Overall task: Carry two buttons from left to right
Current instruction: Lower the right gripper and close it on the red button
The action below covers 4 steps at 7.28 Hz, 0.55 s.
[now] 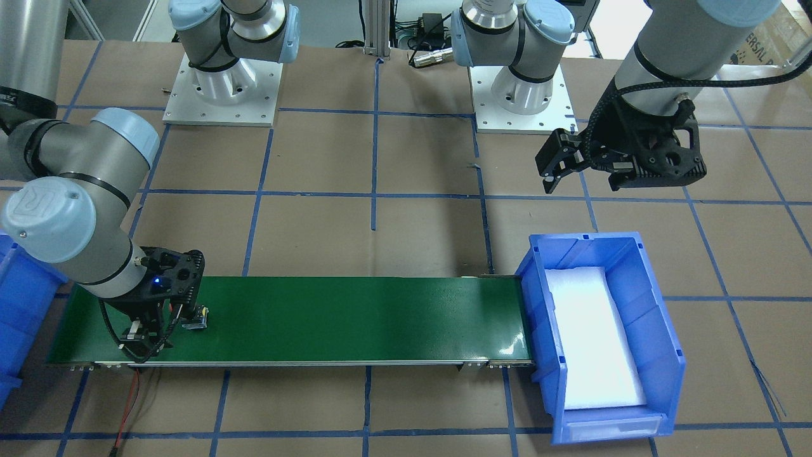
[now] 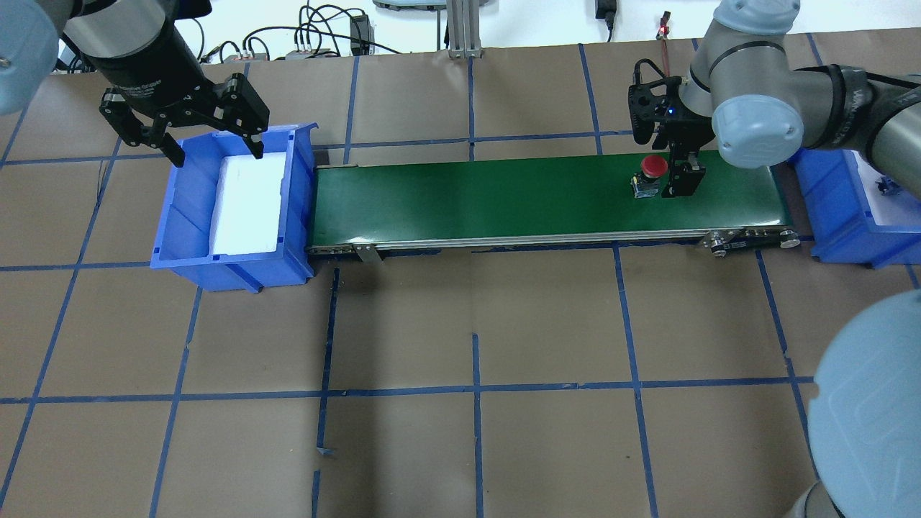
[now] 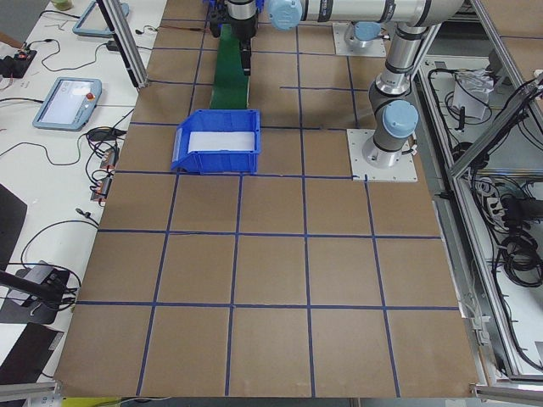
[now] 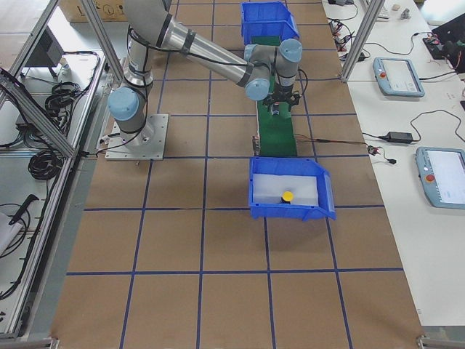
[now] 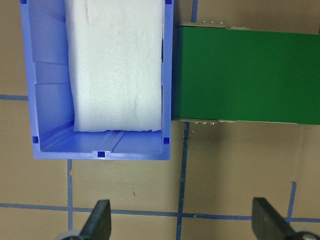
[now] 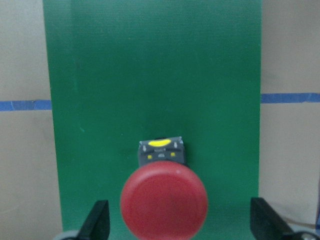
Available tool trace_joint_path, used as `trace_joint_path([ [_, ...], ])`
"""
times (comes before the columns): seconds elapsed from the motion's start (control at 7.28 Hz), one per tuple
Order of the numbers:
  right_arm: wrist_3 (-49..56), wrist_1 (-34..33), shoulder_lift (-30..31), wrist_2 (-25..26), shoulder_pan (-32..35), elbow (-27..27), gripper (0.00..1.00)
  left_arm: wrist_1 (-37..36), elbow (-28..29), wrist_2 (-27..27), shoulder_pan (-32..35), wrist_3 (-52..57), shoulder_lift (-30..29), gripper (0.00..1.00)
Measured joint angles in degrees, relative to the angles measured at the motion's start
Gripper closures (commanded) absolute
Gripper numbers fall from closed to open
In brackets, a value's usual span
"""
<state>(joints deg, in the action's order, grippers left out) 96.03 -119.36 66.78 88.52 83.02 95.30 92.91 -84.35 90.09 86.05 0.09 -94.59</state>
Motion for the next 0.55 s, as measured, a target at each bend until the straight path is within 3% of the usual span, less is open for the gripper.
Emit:
trace_joint_path([
  [0.27, 0.03, -0.07, 0.11, 0.18, 0.06, 1.12, 0.01, 0.01, -0.17, 0.0, 0.0, 0.0, 0.03, 0.0],
  [0.41, 0.05, -0.13, 0.05, 0.32, 0.08, 1.32, 0.21, 0.02, -0.19, 0.0, 0.0, 0.0, 0.01, 0.0],
  [0.55, 0.19, -0.15, -0.06, 0.38, 0.07, 1.38, 0.58, 0.01, -0.24, 0.0, 0.0, 0.0, 0.01, 0.0],
])
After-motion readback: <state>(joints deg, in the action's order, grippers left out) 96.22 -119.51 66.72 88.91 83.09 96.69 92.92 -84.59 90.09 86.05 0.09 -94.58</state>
